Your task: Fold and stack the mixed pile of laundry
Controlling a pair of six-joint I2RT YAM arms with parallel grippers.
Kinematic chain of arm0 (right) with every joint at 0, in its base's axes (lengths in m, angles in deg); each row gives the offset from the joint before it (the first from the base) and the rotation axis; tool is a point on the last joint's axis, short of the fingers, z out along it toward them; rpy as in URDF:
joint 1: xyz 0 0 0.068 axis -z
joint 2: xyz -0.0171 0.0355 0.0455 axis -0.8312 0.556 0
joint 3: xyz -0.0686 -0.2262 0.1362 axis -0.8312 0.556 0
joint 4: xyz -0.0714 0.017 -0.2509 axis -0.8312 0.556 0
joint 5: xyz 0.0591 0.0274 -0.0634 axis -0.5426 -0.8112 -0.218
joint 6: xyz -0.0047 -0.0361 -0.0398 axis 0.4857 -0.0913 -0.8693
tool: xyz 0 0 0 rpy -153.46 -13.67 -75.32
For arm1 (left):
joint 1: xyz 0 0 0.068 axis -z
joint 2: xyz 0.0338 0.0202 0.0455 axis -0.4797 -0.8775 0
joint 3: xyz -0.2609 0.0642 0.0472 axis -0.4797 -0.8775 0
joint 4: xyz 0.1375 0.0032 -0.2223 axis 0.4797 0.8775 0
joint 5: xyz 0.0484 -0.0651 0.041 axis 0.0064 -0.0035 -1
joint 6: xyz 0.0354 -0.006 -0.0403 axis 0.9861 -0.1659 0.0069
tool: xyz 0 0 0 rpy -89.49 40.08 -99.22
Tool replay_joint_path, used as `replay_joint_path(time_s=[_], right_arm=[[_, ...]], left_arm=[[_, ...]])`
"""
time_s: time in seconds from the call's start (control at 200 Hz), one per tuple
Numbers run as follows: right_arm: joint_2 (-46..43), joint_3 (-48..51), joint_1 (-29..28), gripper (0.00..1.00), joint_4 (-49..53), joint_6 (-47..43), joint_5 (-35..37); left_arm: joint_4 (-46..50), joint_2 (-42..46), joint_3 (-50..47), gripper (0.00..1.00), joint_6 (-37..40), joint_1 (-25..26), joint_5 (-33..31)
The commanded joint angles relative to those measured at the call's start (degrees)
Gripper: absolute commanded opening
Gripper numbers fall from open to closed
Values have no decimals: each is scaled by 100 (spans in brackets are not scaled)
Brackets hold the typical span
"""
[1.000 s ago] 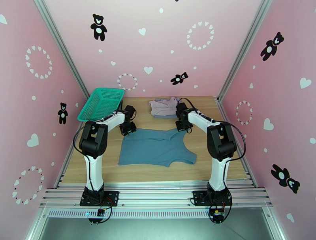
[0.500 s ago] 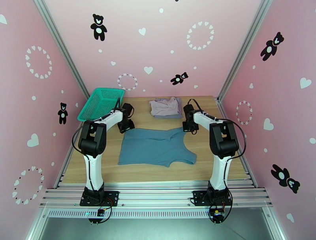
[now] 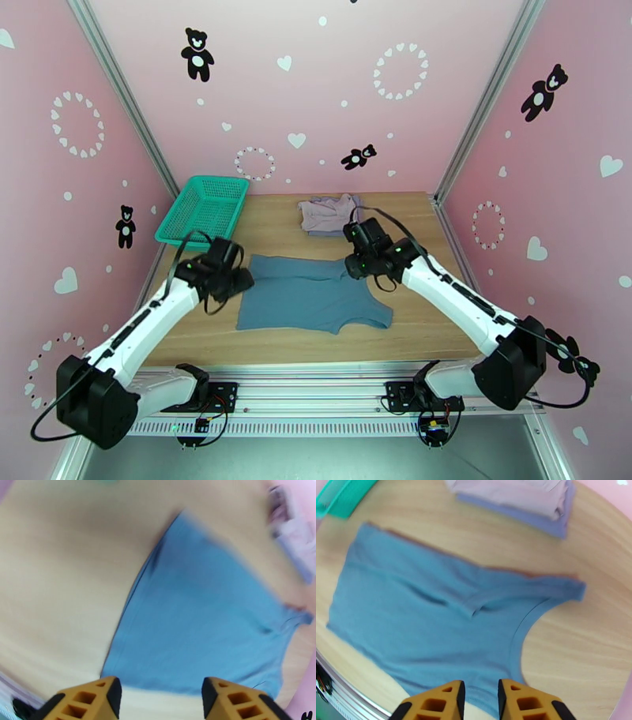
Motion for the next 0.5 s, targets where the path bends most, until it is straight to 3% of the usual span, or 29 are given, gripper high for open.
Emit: replay_joint_path(time_s=[0.0, 0.21, 0.495], right_arm=[[-134, 224, -264, 30, 288, 160, 149], [-269, 470, -543, 32, 115, 186, 119], [-336, 560, -583, 33, 4, 107, 58]], left_arm=[[-381, 207, -728, 53, -1078, 192, 141], [-341, 511, -1197, 53, -2017, 393, -249], [-783, -110, -1405, 52, -2098, 401, 52]])
